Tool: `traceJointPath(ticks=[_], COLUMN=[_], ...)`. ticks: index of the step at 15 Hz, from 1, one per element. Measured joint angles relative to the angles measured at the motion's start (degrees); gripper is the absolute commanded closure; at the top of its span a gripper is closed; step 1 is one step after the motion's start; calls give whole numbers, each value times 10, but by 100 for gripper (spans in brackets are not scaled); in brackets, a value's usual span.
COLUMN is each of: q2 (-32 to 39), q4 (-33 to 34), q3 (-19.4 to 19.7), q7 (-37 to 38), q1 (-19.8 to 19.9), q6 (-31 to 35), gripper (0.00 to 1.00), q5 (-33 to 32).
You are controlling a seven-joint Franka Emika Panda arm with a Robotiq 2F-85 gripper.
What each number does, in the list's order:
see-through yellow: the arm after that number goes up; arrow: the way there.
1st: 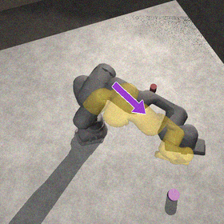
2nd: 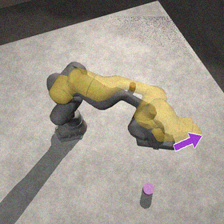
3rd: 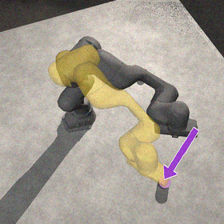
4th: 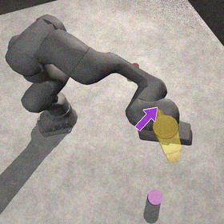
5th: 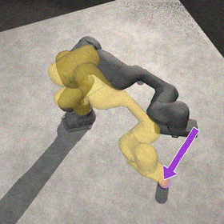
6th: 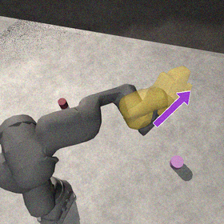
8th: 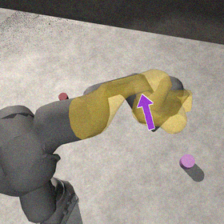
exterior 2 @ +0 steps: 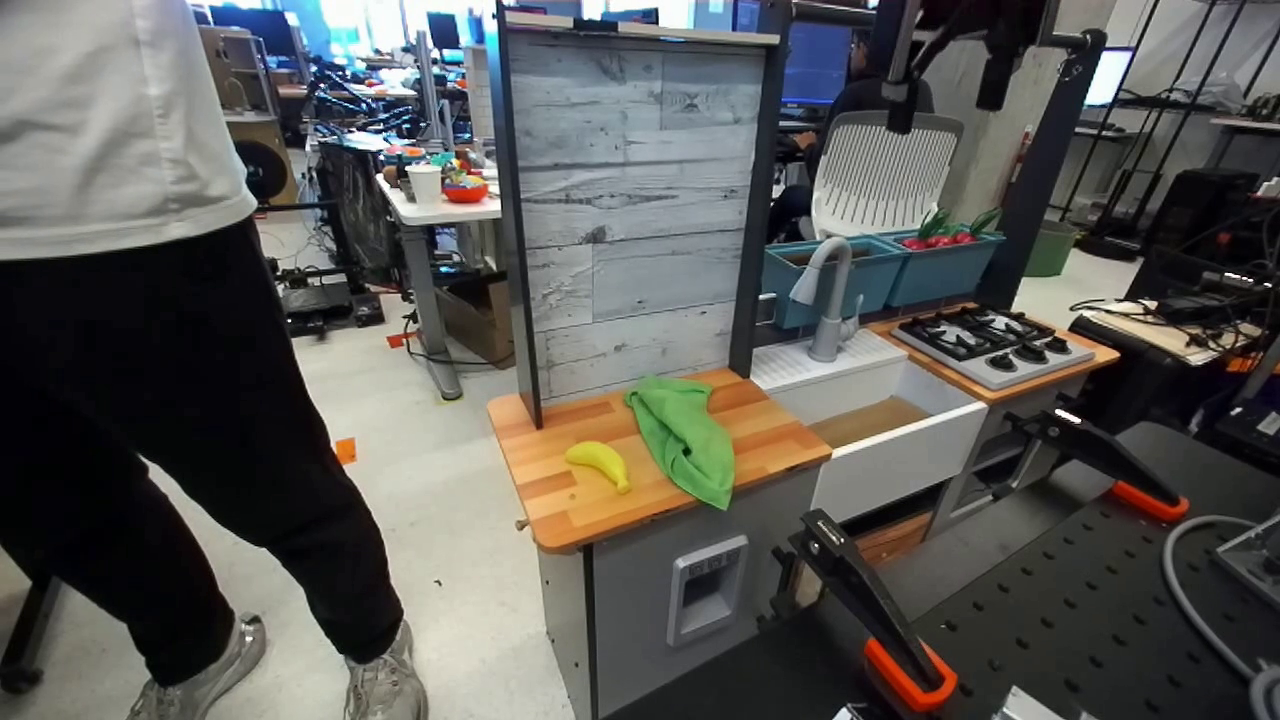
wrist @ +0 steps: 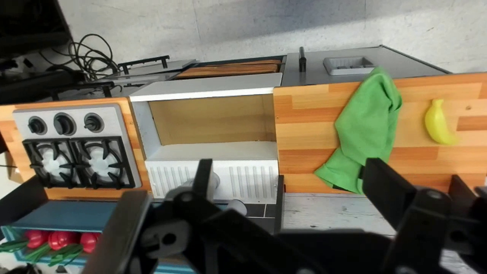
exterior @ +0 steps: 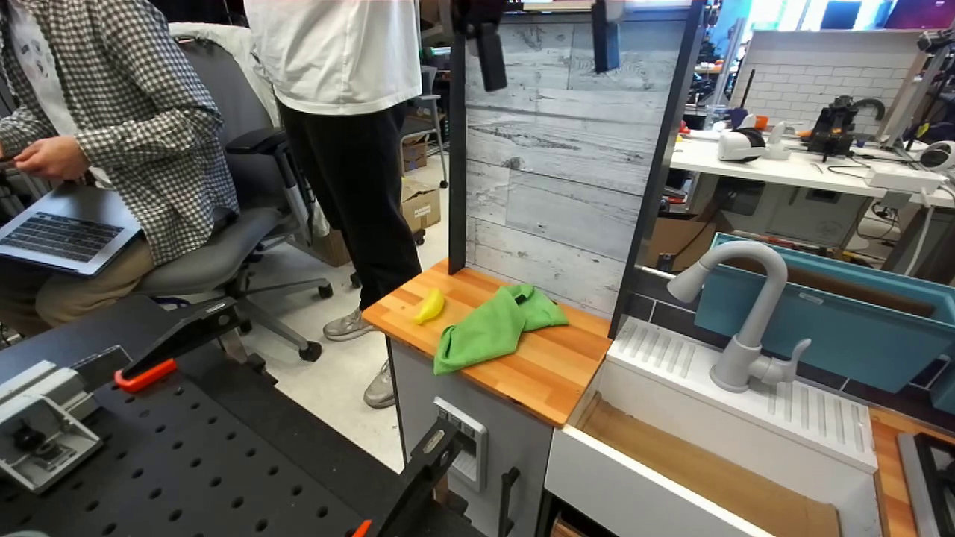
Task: Move the tap
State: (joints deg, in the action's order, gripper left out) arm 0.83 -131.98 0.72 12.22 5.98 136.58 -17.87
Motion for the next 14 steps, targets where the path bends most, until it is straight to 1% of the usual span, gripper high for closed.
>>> traceJointPath(ticks=[2,4,8,11,14], q2=[57,116,224,289,336], q4=[45,96,197,263,314], q3=[17,28,30,30,30], q7=[-4,-8,-22,-35,-42], q1=[1,2,16,36,61], q6=[12,21,23,22,21], gripper=[0,0,0,0,0], q5=[46,109,218,275,316])
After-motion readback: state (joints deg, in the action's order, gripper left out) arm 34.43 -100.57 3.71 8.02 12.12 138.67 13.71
